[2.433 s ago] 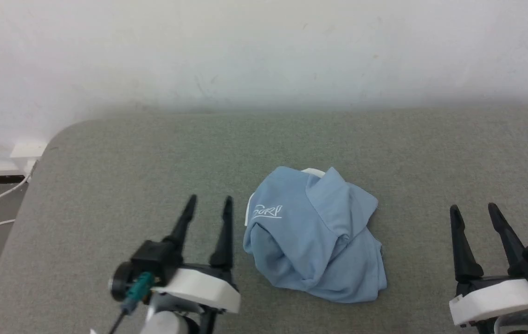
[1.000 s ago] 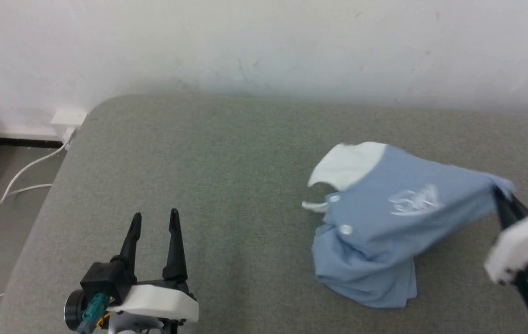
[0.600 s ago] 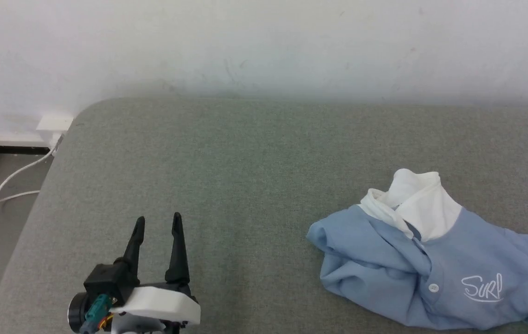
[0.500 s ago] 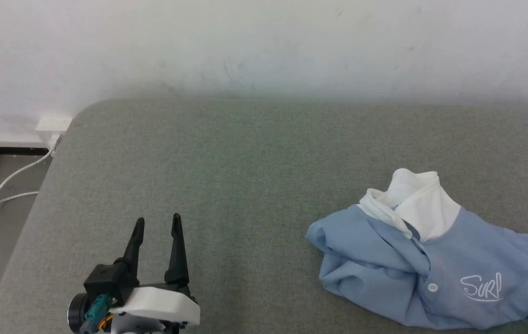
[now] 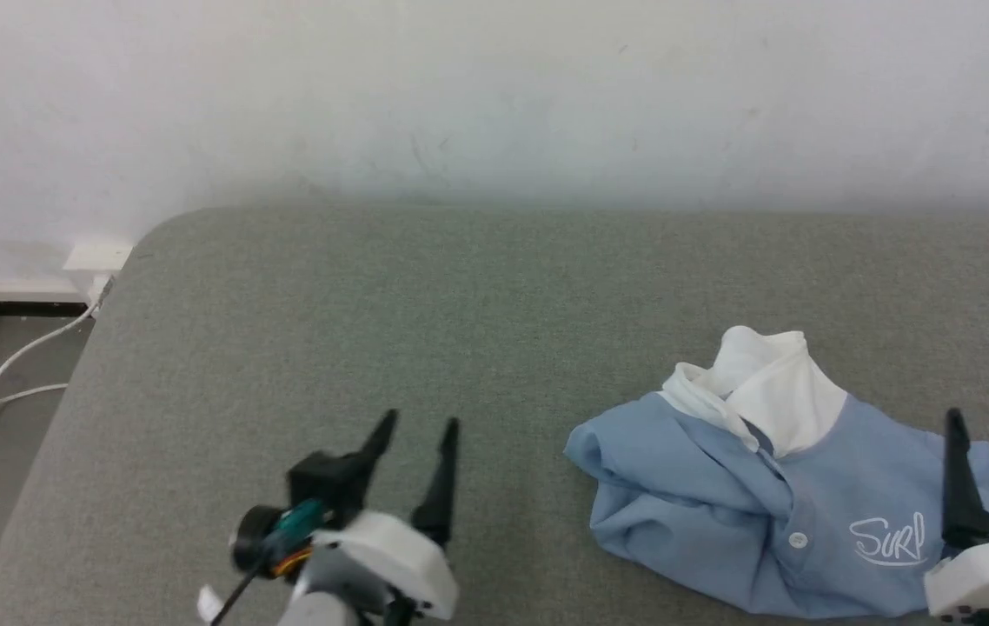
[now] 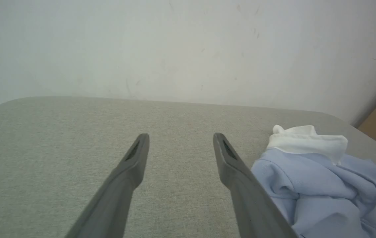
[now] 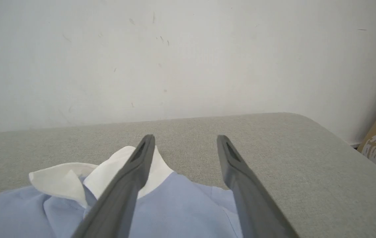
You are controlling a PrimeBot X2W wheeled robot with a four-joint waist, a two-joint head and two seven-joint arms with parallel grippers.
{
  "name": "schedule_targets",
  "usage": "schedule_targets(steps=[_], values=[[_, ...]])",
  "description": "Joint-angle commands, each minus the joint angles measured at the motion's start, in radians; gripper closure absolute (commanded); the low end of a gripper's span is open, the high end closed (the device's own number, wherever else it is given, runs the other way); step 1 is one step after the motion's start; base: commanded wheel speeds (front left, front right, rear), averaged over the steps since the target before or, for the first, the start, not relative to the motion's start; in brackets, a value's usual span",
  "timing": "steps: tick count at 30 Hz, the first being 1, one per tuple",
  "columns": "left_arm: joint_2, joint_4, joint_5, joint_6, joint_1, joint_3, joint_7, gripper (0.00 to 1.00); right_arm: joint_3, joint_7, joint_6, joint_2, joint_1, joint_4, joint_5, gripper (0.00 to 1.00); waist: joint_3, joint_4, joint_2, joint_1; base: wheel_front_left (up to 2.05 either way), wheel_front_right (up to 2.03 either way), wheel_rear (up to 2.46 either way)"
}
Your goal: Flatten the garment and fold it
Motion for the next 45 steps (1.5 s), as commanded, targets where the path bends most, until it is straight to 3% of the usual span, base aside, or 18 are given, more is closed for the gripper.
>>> schedule_targets(steps=[1, 8, 23, 24, 25, 29, 38, 41, 45], values=[[-0.007, 0.046, 0.002, -0.029, -0.059, -0.055, 0.050, 0.00, 0.035, 0.014, -0.001, -0.001, 0.025, -0.043, 0.002, 0.00, -0.004, -0.014, 0.0000, 0.0000, 0.00, 0.00, 0.00], [-0.011, 0.230, -0.102, -0.075, -0.225, -0.221, 0.195, 0.00, 0.112, 0.055, -0.001, -0.001, 0.053, -0.135, 0.020, 0.00, 0.008, -0.069, 0.0000, 0.0000, 0.00, 0.00, 0.00], [-0.012, 0.583, -0.367, -0.087, -0.503, -0.446, 0.389, 0.00, 0.134, 0.063, -0.001, -0.001, 0.042, -0.120, 0.043, 0.00, 0.062, -0.160, 0.0000, 0.0000, 0.00, 0.00, 0.00], [-0.012, 0.596, -0.378, -0.089, -0.516, -0.457, 0.387, 0.10, 0.133, 0.063, -0.001, -0.001, 0.041, -0.115, 0.046, 0.00, 0.063, -0.163, 0.0000, 0.0000, 0.00, 0.00, 0.00], [-0.012, 0.608, -0.391, -0.093, -0.526, -0.466, 0.385, 1.00, 0.133, 0.061, -0.001, -0.001, 0.040, -0.111, 0.047, 0.00, 0.063, -0.164, 0.0000, 0.0000, 0.00, 0.00, 0.00], [-0.012, 0.649, -0.395, -0.082, -0.581, -0.480, 0.315, 1.00, 0.120, 0.056, -0.001, -0.001, 0.040, -0.096, 0.050, 0.00, 0.056, -0.160, 0.0000, 0.0000, 0.00, 0.00, 0.00], [0.012, 0.617, -0.265, 0.016, -0.755, -0.491, 0.067, 1.00, 0.079, 0.065, -0.001, 0.000, 0.049, -0.084, 0.048, 0.00, 0.032, -0.107, 0.0000, 0.0000, 0.00, 0.00, 0.00], [0.006, 0.529, -0.236, 0.000, -0.753, -0.537, 0.053, 1.00, 0.062, 0.073, -0.001, 0.000, 0.056, -0.093, 0.046, 0.00, 0.023, -0.091, 0.0000, 0.0000, 0.00, 0.00, 0.00], [-0.004, 0.393, -0.230, -0.037, -0.646, -0.646, 0.120, 1.00, 0.040, 0.085, -0.001, 0.000, 0.064, -0.112, 0.047, 0.00, 0.025, -0.078, 0.0000, 0.0000, 0.00, 0.00, 0.00]])
